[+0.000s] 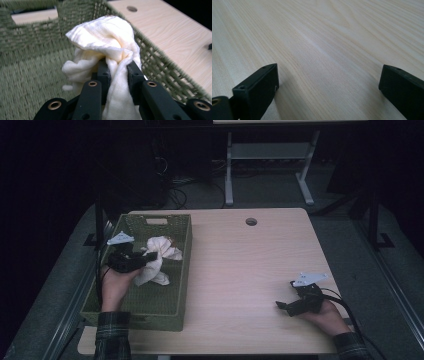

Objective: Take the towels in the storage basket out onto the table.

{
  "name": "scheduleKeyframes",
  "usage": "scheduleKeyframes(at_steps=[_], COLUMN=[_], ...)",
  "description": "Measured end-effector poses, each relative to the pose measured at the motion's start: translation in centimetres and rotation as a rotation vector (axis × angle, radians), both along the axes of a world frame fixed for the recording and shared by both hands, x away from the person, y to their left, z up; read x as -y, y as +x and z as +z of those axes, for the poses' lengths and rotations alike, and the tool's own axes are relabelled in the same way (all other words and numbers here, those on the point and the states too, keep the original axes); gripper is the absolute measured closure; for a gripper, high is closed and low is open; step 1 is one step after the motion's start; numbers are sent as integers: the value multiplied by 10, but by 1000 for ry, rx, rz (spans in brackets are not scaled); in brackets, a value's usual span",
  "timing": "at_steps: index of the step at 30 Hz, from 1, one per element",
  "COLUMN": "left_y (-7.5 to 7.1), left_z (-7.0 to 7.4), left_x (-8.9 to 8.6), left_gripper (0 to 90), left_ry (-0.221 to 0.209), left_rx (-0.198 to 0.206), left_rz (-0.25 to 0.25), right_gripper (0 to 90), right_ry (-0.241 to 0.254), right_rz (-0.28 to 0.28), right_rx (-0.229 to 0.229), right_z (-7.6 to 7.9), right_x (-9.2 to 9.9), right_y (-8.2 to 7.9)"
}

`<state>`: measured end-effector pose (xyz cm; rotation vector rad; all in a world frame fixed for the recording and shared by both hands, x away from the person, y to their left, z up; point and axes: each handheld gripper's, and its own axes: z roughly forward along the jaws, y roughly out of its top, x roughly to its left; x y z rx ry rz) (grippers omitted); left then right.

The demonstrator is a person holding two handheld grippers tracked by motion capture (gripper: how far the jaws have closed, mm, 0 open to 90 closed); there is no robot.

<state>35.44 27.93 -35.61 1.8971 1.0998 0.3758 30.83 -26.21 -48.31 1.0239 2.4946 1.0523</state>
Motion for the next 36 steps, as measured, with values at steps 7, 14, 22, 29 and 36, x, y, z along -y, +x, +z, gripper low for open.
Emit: scheduleKeyframes(at_steps=[7,14,22,29,36], left_y=[-4,-7,-9,-13,-15], left_z=[19,38,55,70,77], left_x=[4,12,28,52,69], left_gripper=[766,766,766,766,766], left_ry=[-23,-65,-120,-127,-136], left_rx=[65,103,145,177,186], left_rz=[-27,-61,-125,-172,-217], right_gripper=[24,24,24,24,24], right_ry=[0,0,0,1,1], right_rz=[0,0,-1,-1,0], right_rx=[0,1,0,0,1], right_z=[0,0,0,0,0], right_x=[0,0,0,0,0], right_y=[0,0,0,0,0])
